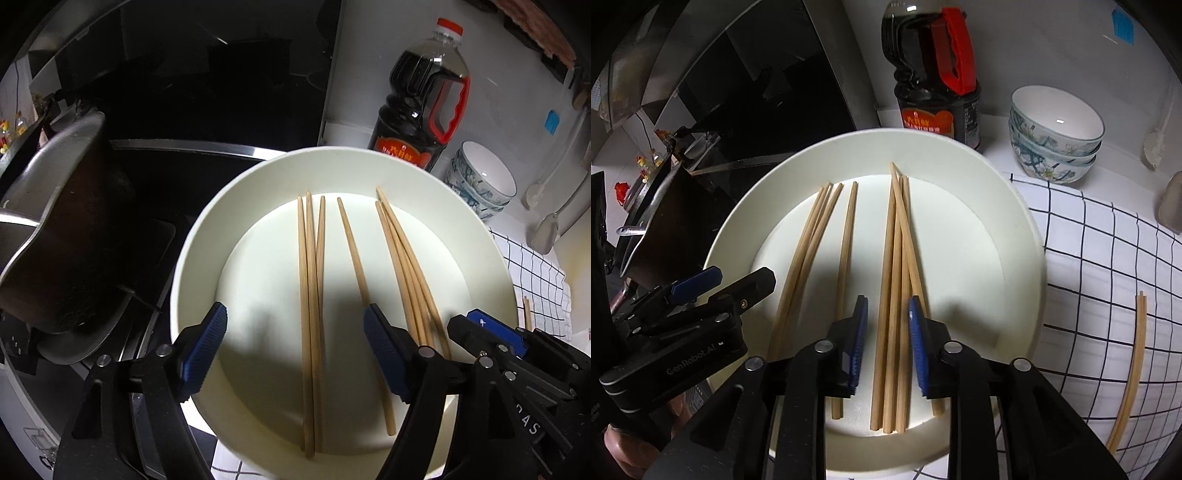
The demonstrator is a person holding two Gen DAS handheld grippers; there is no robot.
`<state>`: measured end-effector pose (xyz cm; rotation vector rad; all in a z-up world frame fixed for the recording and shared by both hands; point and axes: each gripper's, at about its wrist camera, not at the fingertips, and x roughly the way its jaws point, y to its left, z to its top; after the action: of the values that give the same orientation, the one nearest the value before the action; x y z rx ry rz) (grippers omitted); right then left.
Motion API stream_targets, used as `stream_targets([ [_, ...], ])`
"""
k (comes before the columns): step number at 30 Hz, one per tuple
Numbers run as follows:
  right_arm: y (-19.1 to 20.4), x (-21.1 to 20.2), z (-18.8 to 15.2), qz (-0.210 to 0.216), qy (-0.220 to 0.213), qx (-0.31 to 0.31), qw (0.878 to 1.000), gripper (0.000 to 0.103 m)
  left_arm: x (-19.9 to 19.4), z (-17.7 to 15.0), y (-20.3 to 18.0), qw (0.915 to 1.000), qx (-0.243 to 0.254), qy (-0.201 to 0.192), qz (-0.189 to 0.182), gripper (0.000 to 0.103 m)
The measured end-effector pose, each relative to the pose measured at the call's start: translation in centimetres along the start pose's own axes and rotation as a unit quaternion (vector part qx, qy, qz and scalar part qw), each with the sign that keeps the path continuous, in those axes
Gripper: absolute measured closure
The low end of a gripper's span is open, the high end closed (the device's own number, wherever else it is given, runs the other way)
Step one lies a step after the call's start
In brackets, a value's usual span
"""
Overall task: Organize utensils
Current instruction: 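Lift the open right tool away toward the remaining chopsticks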
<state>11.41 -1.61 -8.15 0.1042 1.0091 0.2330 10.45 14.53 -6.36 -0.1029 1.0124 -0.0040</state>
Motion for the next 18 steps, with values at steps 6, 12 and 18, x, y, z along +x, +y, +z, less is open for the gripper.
stream_targets([
  [6,0.2,-1.4,-0.6,0.001,-0.008,-0.007,1.000,0.076,-1.7,-0.6,-0.2,0.9999,-0.003,-0.012,0.003,0.023],
  [12,0.3,-3.0,-1.3,-0.001,-0.017,-0.016,1.000,0.065,-3.0,-1.1,-0.9,0.9998,-0.006,-0.020,0.000,0.022],
  [18,-0.7,-5.1,-2.1,-0.005,-0.030,-0.017,0.999,0.061,-4.6,-1.7,-2.0,0.9994,-0.010,-0.032,-0.006,0.018],
])
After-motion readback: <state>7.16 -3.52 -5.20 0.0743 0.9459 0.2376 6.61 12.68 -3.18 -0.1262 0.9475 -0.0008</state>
